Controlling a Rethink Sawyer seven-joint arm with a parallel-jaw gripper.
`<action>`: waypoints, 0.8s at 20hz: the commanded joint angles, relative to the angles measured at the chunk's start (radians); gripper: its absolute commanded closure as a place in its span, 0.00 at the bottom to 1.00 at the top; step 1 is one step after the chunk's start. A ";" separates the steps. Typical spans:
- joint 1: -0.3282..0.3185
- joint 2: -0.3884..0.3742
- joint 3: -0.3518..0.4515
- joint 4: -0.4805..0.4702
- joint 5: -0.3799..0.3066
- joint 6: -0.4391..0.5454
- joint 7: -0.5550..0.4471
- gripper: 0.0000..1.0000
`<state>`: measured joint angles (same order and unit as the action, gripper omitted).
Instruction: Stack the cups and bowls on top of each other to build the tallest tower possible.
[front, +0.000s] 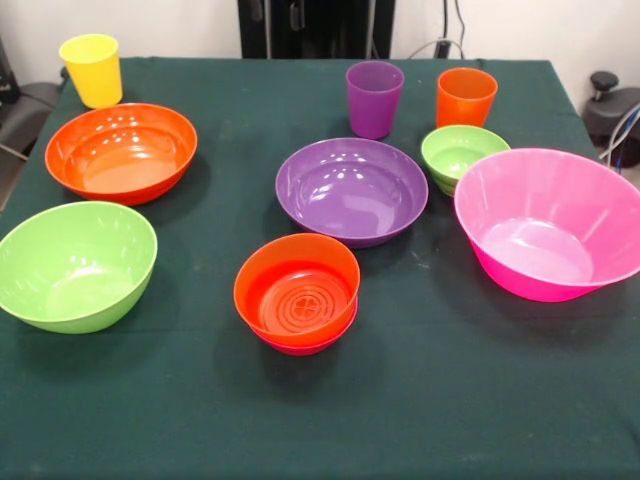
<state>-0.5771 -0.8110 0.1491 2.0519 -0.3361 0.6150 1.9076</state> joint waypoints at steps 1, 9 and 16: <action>0.029 0.049 0.090 0.020 -0.071 -0.100 -0.031 0.00; 0.084 0.105 0.048 -0.008 -0.113 -0.172 0.026 0.00; 0.114 0.144 0.013 0.015 -0.129 -0.263 0.074 0.00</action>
<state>-0.4948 -0.7484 0.1425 2.0521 -0.3900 0.4630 1.9076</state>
